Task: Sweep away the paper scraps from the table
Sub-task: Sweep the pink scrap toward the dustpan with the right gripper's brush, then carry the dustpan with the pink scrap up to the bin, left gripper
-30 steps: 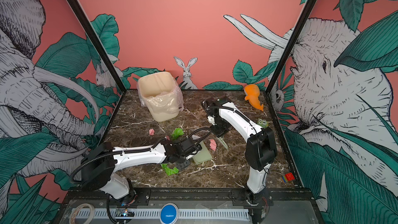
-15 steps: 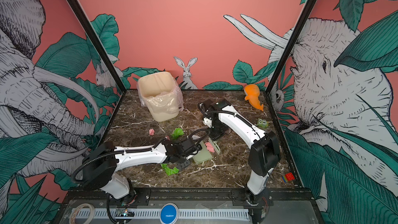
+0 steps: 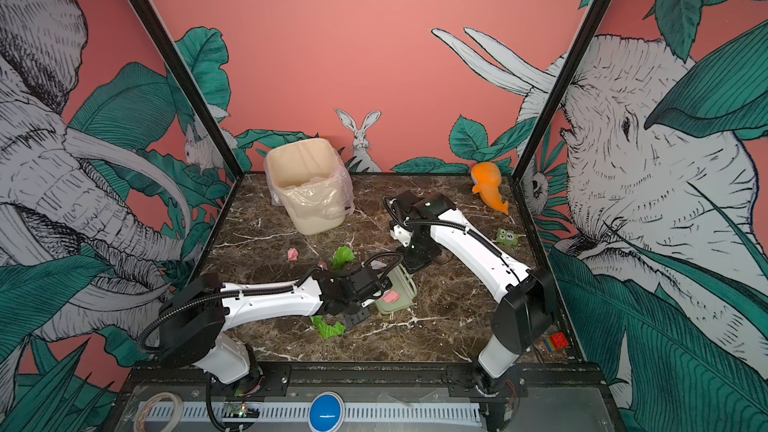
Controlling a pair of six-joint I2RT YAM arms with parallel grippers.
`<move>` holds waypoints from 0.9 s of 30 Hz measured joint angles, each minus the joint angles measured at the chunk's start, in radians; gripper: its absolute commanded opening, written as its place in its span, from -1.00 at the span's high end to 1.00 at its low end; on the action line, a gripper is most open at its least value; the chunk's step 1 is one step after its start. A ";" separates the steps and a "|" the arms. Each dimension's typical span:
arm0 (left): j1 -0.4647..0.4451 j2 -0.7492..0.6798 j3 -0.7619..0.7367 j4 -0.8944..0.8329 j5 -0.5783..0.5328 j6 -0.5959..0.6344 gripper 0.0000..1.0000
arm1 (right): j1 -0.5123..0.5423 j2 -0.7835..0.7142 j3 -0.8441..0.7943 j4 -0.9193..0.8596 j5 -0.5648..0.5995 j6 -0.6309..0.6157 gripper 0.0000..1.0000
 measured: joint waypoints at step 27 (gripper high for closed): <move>0.092 -0.275 0.221 -0.205 -0.090 -0.003 0.92 | -0.236 -0.238 -0.113 0.029 0.011 0.017 1.00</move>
